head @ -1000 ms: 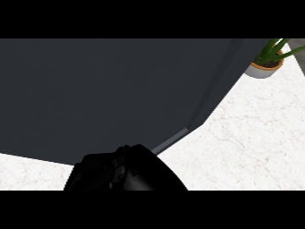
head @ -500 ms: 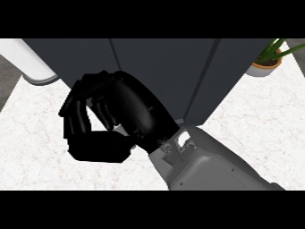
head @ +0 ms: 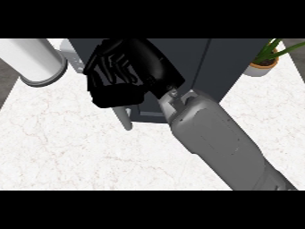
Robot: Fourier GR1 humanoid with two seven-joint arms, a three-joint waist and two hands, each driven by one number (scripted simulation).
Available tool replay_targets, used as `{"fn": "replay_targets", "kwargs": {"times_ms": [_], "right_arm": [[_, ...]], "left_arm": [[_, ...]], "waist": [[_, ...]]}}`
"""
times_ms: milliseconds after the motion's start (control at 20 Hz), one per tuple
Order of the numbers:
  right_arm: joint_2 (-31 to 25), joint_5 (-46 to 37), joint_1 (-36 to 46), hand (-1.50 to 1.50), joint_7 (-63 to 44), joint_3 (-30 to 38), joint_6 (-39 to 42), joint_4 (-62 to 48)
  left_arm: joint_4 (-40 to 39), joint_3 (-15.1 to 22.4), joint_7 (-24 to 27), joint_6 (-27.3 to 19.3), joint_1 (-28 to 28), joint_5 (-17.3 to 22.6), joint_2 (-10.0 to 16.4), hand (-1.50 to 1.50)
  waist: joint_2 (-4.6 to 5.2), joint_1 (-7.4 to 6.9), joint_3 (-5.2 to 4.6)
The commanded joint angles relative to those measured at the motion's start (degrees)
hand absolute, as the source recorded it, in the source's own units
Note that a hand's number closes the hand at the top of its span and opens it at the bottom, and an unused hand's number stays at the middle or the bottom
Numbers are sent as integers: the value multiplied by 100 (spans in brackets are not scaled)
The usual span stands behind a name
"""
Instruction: Pick up the wine, place it into the cabinet and close the cabinet
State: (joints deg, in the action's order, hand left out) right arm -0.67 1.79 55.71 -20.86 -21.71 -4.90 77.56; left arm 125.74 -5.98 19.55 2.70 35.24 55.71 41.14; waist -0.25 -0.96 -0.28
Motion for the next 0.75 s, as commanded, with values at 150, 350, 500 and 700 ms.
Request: {"fn": "replay_targets", "kwargs": {"times_ms": [150,350,500,700], "right_arm": [[-505,-56,368,150,675,761,293,-1063],[-687,-102,291,150,1061,833,365,-1374],[-894,-26,313,150,1103,912,543,-1364],[-820,-33,304,150,1225,885,543,-1525]], "left_arm": [[-28,423,-265,-387,-674,-297,-192,-150],[-272,767,-230,-485,-864,-560,-358,-150],[-436,800,-330,-688,-1188,-531,-420,-150],[-435,1150,-216,-867,-1151,-900,-665,-150]], "waist": [[76,31,28],[118,20,26],[126,128,26],[96,43,25]]}}
